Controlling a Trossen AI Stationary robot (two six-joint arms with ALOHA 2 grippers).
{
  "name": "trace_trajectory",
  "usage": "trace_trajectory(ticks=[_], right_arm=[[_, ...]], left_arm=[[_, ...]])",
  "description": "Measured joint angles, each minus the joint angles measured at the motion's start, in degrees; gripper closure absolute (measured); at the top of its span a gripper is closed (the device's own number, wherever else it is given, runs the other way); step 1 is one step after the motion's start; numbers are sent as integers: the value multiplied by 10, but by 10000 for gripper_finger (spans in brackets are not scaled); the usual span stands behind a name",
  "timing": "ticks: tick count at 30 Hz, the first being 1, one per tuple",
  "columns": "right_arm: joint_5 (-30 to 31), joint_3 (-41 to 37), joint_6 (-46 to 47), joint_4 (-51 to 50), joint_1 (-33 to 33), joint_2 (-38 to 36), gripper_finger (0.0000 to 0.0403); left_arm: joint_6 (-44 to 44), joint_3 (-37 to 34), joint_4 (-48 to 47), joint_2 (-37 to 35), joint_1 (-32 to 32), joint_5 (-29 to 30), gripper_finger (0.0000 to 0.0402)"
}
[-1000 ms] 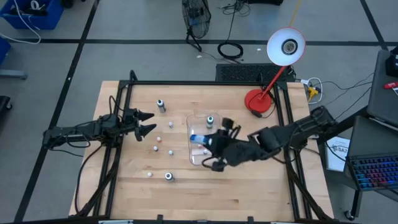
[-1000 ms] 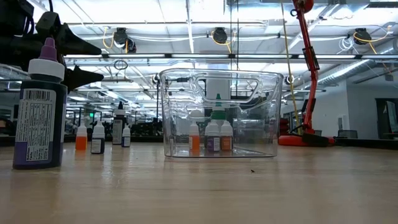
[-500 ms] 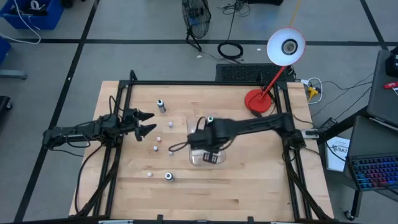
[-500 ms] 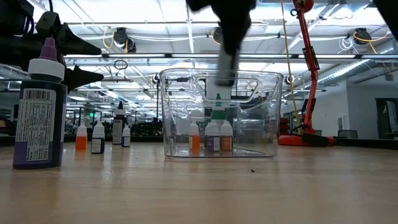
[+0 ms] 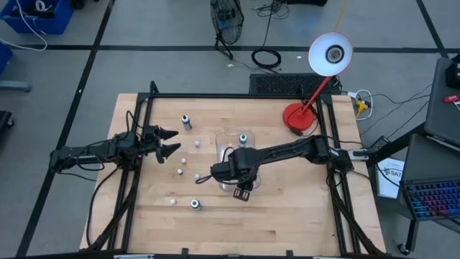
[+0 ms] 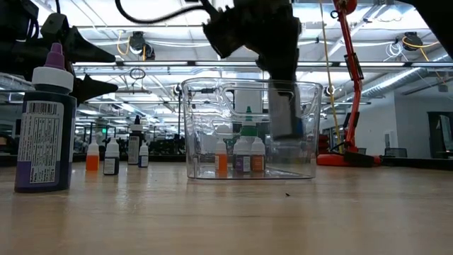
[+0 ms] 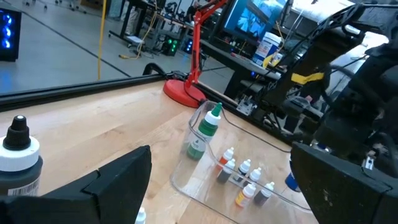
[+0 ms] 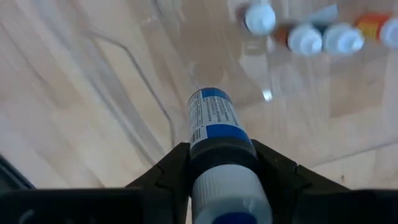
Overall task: Pick & Place food coloring
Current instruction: Put the big blue food coloring bottle into the transparent bin
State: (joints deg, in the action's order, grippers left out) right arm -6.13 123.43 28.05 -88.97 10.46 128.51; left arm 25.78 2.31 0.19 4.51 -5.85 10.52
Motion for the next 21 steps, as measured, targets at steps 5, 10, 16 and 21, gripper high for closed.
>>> trace_trajectory(ticks=[5, 10, 16, 21], right_arm=[[-1, -37, -10, 18, -3, 1, 278], [-6, -69, -17, 41, -8, -2, 278], [-7, -83, -31, 60, -8, -3, 279], [1, -84, -34, 74, -8, -2, 281]], left_arm=[[0, 0, 0, 0, 0, 0, 23], [0, 0, 0, 0, 0, 0, 23], [0, 0, 0, 0, 0, 0, 23], [0, 0, 0, 0, 0, 0, 23]])
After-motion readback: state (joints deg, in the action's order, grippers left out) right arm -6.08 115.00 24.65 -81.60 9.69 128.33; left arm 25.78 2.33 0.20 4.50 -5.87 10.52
